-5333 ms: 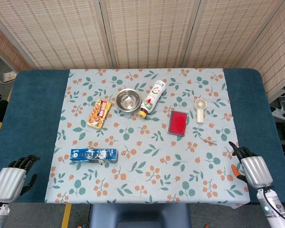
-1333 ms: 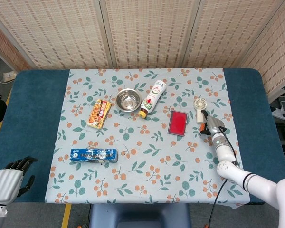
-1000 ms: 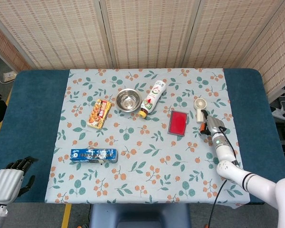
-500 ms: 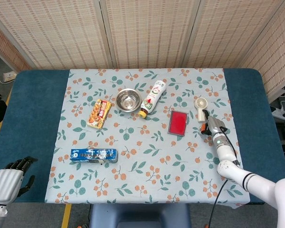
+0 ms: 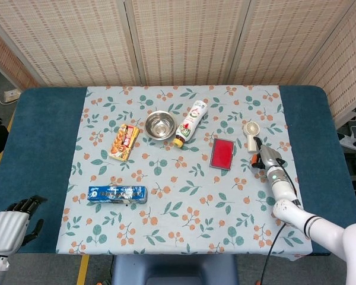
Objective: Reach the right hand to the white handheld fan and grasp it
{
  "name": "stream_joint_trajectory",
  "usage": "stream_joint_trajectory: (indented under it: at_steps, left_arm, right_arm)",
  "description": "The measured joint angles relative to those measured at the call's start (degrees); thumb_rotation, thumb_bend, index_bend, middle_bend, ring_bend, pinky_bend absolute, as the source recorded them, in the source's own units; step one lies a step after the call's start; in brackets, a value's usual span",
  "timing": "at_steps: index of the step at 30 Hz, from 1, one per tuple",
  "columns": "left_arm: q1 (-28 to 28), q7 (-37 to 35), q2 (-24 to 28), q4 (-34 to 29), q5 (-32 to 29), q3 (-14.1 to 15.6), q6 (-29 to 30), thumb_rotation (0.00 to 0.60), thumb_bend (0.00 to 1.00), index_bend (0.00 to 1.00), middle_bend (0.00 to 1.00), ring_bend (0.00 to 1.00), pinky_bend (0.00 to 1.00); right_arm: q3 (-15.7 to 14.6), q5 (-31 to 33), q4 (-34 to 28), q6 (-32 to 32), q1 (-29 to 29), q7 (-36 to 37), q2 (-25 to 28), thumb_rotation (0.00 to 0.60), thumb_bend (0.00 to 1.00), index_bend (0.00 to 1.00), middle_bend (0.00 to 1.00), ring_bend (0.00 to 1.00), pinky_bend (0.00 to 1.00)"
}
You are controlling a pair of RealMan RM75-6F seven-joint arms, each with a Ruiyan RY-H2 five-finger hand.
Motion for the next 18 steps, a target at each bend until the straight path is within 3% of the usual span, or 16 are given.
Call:
stream_joint_trajectory:
  at_steps: [10,18]
  left_arm:
    - [0.05,0.05,-0.02,0.04,0.21,0.13,0.08,0.600,0.43,0.26,0.25,0.30,0.43]
    - [0.10,-0.04,-0.03,0.09,0.63,0.26,0.29,0.600,0.42,0.26,0.25,0.30,0.43]
  right_arm:
    - [-0.02,-1.91,-3.90,0.24,-0.61,1.12,2.24,0.600,0.69,0.00,0.76,0.66,0.80]
    - [-1.43,-7.83,-16.23,4.34,-3.23,1.19,8.53,0.600,0.69,0.00,0.76,0.66,0.80]
